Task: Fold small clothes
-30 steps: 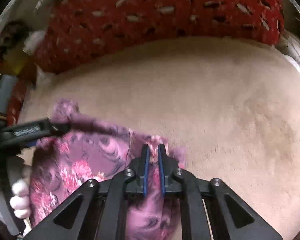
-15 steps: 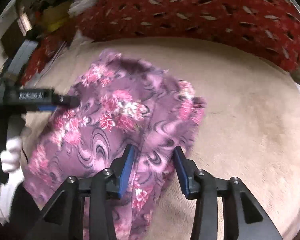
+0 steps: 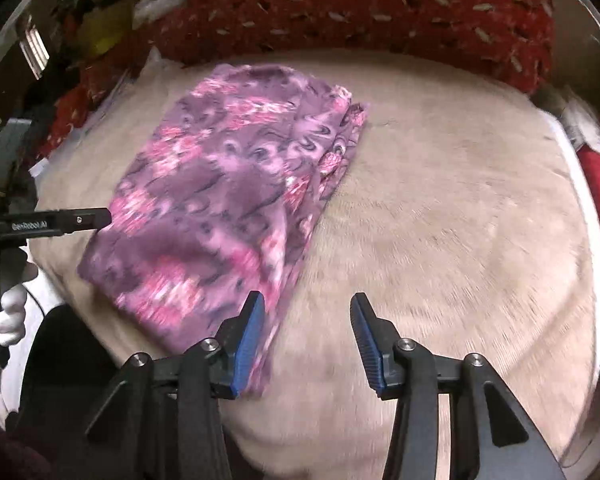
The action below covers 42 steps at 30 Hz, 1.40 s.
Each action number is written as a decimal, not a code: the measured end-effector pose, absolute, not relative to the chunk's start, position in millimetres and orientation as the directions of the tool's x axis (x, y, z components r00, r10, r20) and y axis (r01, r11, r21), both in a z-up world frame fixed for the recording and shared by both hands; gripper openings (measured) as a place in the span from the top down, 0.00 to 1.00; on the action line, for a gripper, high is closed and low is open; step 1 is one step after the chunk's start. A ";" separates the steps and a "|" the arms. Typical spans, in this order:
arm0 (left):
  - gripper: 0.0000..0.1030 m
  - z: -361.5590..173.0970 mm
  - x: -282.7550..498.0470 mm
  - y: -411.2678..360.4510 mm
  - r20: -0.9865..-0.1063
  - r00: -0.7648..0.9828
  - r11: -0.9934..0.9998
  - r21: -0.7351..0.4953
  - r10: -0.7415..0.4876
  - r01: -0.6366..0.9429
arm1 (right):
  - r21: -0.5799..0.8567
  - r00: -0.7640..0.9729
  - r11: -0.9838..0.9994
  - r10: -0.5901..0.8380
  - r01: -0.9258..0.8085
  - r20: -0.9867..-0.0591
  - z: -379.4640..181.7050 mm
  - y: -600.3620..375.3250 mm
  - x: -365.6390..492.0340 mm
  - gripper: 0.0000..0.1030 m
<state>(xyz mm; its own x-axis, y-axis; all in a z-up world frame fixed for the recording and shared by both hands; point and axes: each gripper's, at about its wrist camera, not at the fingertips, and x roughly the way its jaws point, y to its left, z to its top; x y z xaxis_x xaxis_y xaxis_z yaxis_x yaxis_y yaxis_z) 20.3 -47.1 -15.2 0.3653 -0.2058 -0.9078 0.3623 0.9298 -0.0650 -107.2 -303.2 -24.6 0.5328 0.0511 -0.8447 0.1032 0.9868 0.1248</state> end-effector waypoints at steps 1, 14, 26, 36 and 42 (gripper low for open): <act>0.10 -14.5 8.4 -44.9 -0.901 0.396 0.929 -0.023 -0.179 0.369 | 0.083 0.532 0.990 0.011 0.111 -0.847 -20.3 -296.6 -120.2 0.36; 0.10 -10.9 -48.5 -23.2 -0.852 0.495 0.911 0.054 -0.172 0.410 | -0.125 0.600 0.973 -0.217 0.192 -0.770 10.7 -244.4 -148.4 0.15; 0.10 -1.6 -78.0 -18.8 -0.822 0.535 0.906 0.056 -0.197 0.419 | -0.371 0.620 0.917 -0.376 0.145 -0.689 26.5 -234.3 -159.8 0.15; 0.10 -0.8 -89.5 -28.3 -0.827 0.517 0.896 0.036 -0.223 0.443 | -0.189 0.651 0.963 -0.269 0.192 -0.710 11.0 -222.5 -167.2 0.14; 0.10 -1.0 -93.5 -30.2 -0.833 0.502 0.885 0.030 -0.234 0.464 | -0.174 0.664 0.969 -0.245 0.173 -0.706 16.0 -215.8 -164.1 0.14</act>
<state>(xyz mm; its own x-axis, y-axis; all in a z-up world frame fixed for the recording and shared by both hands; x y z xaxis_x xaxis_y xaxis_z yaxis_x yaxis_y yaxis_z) -93.5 -30.2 -1.0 0.5019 -0.2345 -0.8325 0.4642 0.8852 0.0305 -164.1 -215.8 16.0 0.6645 -0.2454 -0.7059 0.1731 0.9694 -0.1740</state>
